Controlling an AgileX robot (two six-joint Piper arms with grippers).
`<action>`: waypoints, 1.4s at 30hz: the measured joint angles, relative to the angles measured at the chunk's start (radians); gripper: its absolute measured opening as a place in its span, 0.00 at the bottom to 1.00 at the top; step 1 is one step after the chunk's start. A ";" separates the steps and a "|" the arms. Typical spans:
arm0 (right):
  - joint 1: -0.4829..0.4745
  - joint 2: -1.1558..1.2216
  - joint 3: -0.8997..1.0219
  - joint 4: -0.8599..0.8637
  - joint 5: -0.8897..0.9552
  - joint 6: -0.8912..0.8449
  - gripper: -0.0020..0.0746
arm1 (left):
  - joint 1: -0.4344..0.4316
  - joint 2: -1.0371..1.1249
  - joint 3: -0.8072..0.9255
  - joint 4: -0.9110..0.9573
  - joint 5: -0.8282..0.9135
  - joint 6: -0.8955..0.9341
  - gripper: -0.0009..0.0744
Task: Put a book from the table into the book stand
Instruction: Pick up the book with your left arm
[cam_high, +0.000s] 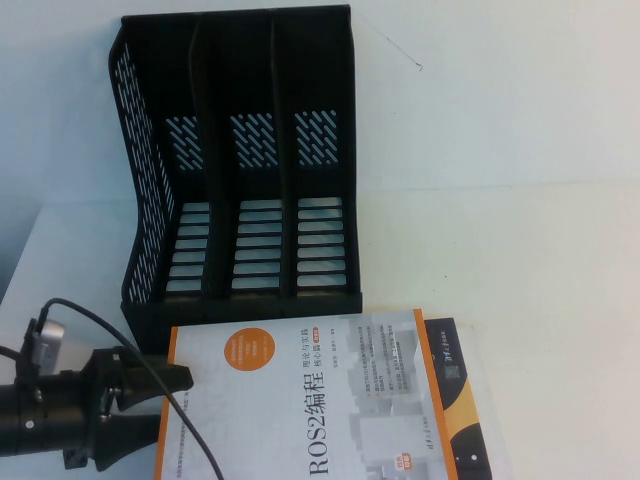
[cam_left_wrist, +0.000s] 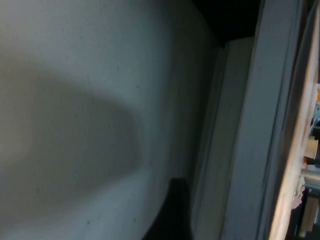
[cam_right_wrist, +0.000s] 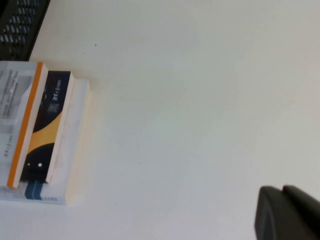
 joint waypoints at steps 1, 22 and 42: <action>0.000 0.000 0.000 0.000 0.000 0.000 0.03 | -0.013 0.008 0.000 -0.003 -0.002 0.005 0.86; 0.000 0.000 0.000 0.004 -0.031 0.024 0.03 | -0.141 0.074 -0.004 -0.062 0.025 0.070 0.20; 0.000 0.000 0.000 0.004 -0.070 0.038 0.03 | -0.141 -0.116 -0.004 -0.001 0.064 0.058 0.15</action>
